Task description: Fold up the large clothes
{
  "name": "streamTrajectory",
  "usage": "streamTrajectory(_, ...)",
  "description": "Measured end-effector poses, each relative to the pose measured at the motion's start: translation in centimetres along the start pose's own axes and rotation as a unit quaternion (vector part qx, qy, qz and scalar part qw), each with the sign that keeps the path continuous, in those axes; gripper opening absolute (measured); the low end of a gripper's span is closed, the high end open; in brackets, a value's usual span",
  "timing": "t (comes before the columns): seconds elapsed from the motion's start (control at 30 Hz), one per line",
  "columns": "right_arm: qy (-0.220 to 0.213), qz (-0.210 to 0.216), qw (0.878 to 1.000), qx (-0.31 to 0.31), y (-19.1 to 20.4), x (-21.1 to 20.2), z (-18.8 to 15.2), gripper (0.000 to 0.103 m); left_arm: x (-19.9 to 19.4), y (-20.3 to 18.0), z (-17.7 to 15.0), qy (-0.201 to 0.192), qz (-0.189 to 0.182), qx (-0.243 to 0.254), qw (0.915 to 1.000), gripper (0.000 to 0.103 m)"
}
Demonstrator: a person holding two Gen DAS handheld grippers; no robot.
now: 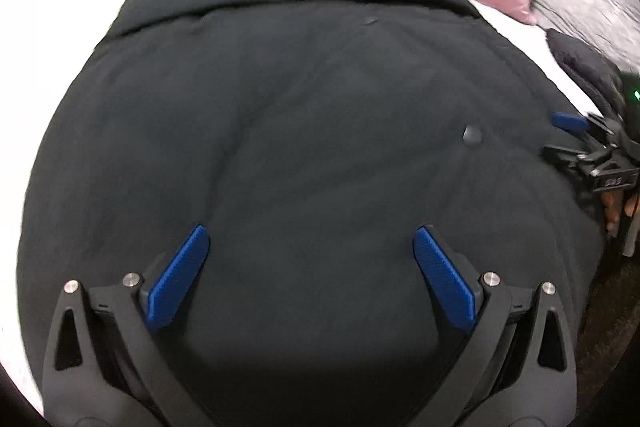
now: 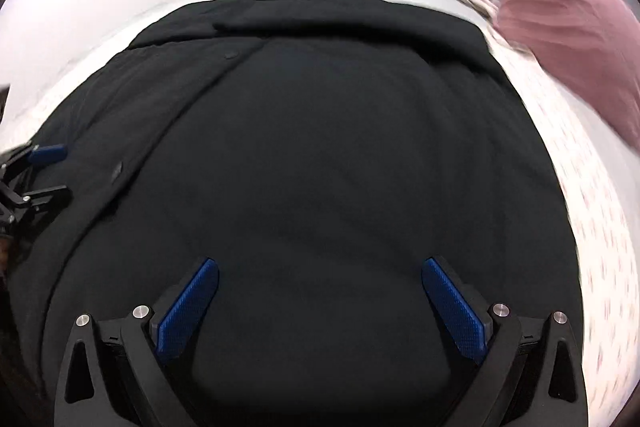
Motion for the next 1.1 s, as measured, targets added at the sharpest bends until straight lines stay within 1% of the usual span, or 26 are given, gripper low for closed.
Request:
streamTrajectory(0.07, 0.018, 0.006, 1.000, 0.021, -1.6, -1.9, -1.9, 0.103, -1.6, 1.6, -1.9, 0.016, 0.007, -0.014, 0.9998, 0.102)
streamTrajectory(0.1, 0.029, -0.009, 0.999, 0.025, -2.6, -2.8, -3.0, 0.103, -2.4, 2.1, -2.8, 0.025, 0.011, -0.015, 0.9995, 0.102)
streamTrajectory(0.17, 0.060, -0.043, 0.995, 0.073, -4.9, -3.9, -4.6, 0.103, -3.8, 2.7, -4.5, 0.044, 0.008, -0.015, 0.9989, 0.102)
streamTrajectory(0.2, 0.067, -0.042, 0.993, 0.084, -5.7, -4.4, -4.8, 0.103, -4.7, 2.8, -5.3, 0.058, 0.002, -0.011, 0.9983, 0.102)
streamTrajectory(0.23, 0.073, -0.041, 0.992, 0.093, -6.3, -4.8, -5.0, 0.103, -4.9, 2.4, -5.3, 0.066, 0.002, -0.008, 0.9978, 0.102)
streamTrajectory(0.3, 0.094, -0.060, 0.989, 0.101, -7.6, -5.6, -5.3, 0.103, -6.2, 3.2, -5.7, 0.083, 0.023, -0.004, 0.9962, 0.102)
streamTrajectory(0.33, 0.094, -0.063, 0.988, 0.104, -8.1, -6.4, -5.3, 0.103, -7.1, 3.7, -5.5, 0.081, 0.028, -0.005, 0.9963, 0.102)
streamTrajectory(0.43, 0.055, -0.027, 0.990, 0.126, -8.6, -9.0, -4.2, 0.103, -10.3, 5.0, -4.6, 0.041, 0.027, -0.013, 0.9987, 0.102)
streamTrajectory(0.5, 0.041, 0.003, 0.988, 0.151, -9.3, -10.4, -3.8, 0.103, -12.0, 7.2, -3.8, 0.018, 0.040, -0.026, 0.9987, 0.102)
streamTrajectory(0.57, 0.041, 0.033, 0.983, 0.178, -10.3, -11.1, -4.0, 0.103, -12.7, 9.5, -3.7, 0.013, 0.051, -0.044, 0.9977, 0.102)
streamTrajectory(0.6, 0.040, 0.044, 0.980, 0.192, -11.1, -11.3, -4.1, 0.103, -12.9, 10.9, -3.7, 0.014, 0.053, -0.061, 0.9967, 0.102)
streamTrajectory(0.67, 0.042, 0.048, 0.975, 0.213, -12.5, -11.4, -4.6, 0.103, -12.7, 13.2, -4.1, 0.017, 0.037, -0.103, 0.9938, 0.102)
streamTrajectory(0.7, 0.043, 0.052, 0.973, 0.223, -12.8, -11.2, -5.0, 0.103, -12.4, 14.3, -4.4, 0.020, 0.018, -0.132, 0.9909, 0.102)
streamTrajectory(0.73, 0.042, 0.070, 0.968, 0.238, -13.5, -11.2, -5.5, 0.103, -12.1, 14.9, -4.6, 0.023, -0.003, -0.154, 0.9877, 0.102)
streamTrajectory(0.77, 0.042, 0.083, 0.964, 0.248, -13.9, -11.1, -5.7, 0.103, -11.7, 15.5, -5.0, 0.028, -0.029, -0.182, 0.9824, 0.102)
streamTrajectory(0.8, 0.043, 0.098, 0.959, 0.262, -14.4, -10.8, -6.0, 0.103, -11.3, 15.8, -5.4, 0.036, -0.046, -0.201, 0.9779, 0.102)
streamTrajectory(0.83, 0.044, 0.105, 0.956, 0.270, -14.5, -10.4, -6.2, 0.103, -10.7, 15.9, -5.7, 0.047, -0.071, -0.218, 0.9723, 0.102)
streamTrajectory(0.9, 0.054, 0.109, 0.949, 0.291, -15.0, -9.8, -7.0, 0.103, -9.1, 15.3, -5.9, 0.060, -0.107, -0.236, 0.9640, 0.102)
streamTrajectory(0.97, 0.066, 0.116, 0.942, 0.309, -15.5, -9.2, -8.0, 0.103, -8.0, 14.3, -6.4, 0.077, -0.127, -0.245, 0.9580, 0.102)
streamTrajectory(1.03, 0.071, 0.127, 0.933, 0.328, -15.5, -8.2, -8.3, 0.103, -7.0, 13.1, -6.9, 0.097, -0.151, -0.247, 0.9522, 0.102)
streamTrajectory(1.1, 0.069, 0.132, 0.932, 0.332, -15.6, -8.1, -8.2, 0.103, -6.9, 12.3, -7.2, 0.104, -0.164, -0.241, 0.9508, 0.102)
Point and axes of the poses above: each gripper's, at about its wrist camera, not at the fingertips, and x roughly the way its jaws point, y to its left, z to its top, the point moved 8 cm from there along x, roughly the way its jaws point, and after that the axes turned 3 degrees about -y, right-handed, at the moved point
